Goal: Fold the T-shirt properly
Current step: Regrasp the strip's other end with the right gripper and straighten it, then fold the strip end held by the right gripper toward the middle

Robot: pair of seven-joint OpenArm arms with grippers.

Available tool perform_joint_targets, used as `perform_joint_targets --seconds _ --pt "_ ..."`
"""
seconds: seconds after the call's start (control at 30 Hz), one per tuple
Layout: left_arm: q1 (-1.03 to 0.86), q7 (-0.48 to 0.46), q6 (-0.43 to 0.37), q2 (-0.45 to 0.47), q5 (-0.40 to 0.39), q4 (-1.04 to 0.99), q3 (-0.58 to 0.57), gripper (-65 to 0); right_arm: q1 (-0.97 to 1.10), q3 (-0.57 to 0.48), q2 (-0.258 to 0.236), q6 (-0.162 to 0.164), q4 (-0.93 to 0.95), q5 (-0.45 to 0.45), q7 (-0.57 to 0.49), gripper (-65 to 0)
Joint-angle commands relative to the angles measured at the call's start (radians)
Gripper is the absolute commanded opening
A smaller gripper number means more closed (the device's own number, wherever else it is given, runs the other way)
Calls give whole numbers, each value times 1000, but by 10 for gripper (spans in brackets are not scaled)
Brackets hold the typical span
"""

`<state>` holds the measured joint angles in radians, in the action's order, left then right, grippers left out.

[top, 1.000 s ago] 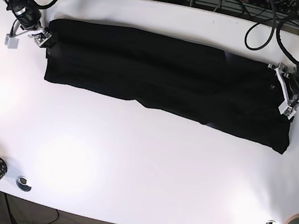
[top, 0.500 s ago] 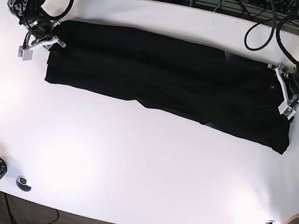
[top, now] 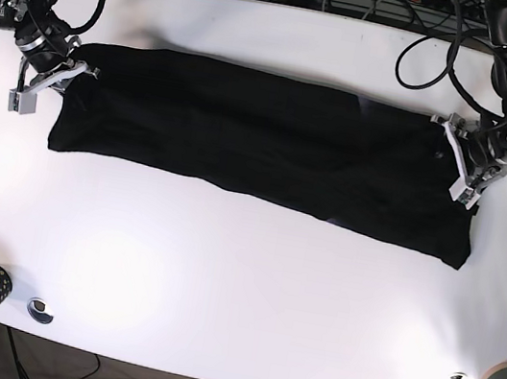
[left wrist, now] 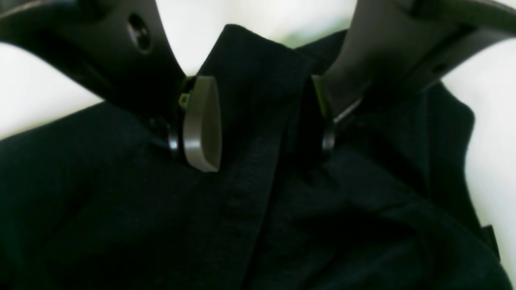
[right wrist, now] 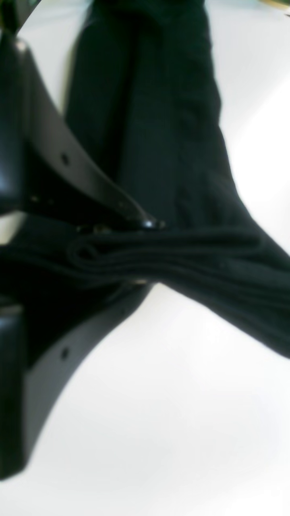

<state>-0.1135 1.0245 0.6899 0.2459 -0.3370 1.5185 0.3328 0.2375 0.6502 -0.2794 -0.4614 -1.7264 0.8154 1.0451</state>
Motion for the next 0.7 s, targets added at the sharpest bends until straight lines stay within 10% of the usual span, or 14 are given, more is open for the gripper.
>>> perform_joint_targets --seconds 0.0,0.67 --pt "-5 30 8 -36 -14 -3 -13 -371 10 3 -13 -7 -103 31 -19 -650" --pt "-5 30 8 -151 -12 -8 -77 -372 -65 -300 130 -13 -243 22 -22 -650"
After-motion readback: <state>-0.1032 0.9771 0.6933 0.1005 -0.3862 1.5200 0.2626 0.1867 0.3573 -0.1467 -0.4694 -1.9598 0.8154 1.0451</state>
